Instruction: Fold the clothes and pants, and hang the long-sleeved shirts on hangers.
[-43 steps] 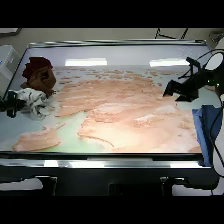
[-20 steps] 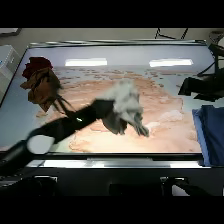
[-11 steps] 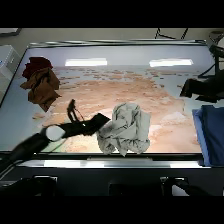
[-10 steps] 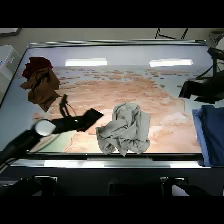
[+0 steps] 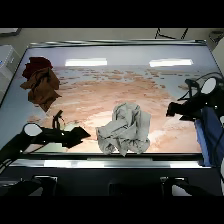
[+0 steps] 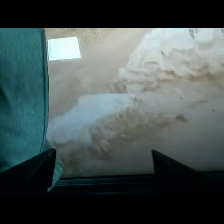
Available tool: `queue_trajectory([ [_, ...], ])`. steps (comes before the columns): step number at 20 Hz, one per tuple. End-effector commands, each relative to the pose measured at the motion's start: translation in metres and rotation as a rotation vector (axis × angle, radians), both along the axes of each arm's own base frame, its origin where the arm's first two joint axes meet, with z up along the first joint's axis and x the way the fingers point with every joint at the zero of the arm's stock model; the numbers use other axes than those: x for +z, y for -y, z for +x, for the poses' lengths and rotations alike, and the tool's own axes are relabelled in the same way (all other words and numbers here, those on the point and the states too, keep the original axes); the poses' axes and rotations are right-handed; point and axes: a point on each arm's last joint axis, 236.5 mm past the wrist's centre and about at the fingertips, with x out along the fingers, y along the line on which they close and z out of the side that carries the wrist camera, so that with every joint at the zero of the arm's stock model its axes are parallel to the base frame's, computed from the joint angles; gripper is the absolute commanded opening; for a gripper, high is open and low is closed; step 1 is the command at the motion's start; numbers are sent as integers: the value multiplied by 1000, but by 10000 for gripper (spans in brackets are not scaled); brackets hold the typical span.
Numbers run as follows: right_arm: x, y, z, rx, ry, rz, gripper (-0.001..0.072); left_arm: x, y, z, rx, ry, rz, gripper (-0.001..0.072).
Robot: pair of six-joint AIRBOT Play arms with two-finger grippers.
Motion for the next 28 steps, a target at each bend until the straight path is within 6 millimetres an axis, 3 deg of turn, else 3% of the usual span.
queue_trajectory([
  [1, -29, -6, -14, -19, -83, 28, 684, -30, 27, -15, 36, -10, -10, 641],
  [6, -36, -15, -7, -32, -71, 68, 683, -53, 60, -25, 19, -55, -8, 608],
  [11, -35, -22, 3, -49, -29, 101, 683, -57, 82, -14, 85, -52, -43, 574],
  [12, -35, -25, 6, -54, -19, 113, 683, -59, 87, -17, 97, -66, -50, 510],
  [15, -52, -28, 6, -108, -47, 130, 684, -66, 93, -25, 78, -68, -30, 126],
  [17, -70, -39, 2, -131, -87, 178, 684, -66, 91, -23, 83, -63, -28, 24],
  [22, -101, -90, 11, -206, -169, 419, 680, -65, 90, -28, 46, -58, -25, 23],
  [28, -118, -117, 12, -280, -258, 549, 670, -54, 92, -26, 3, 8, -35, 23],
])
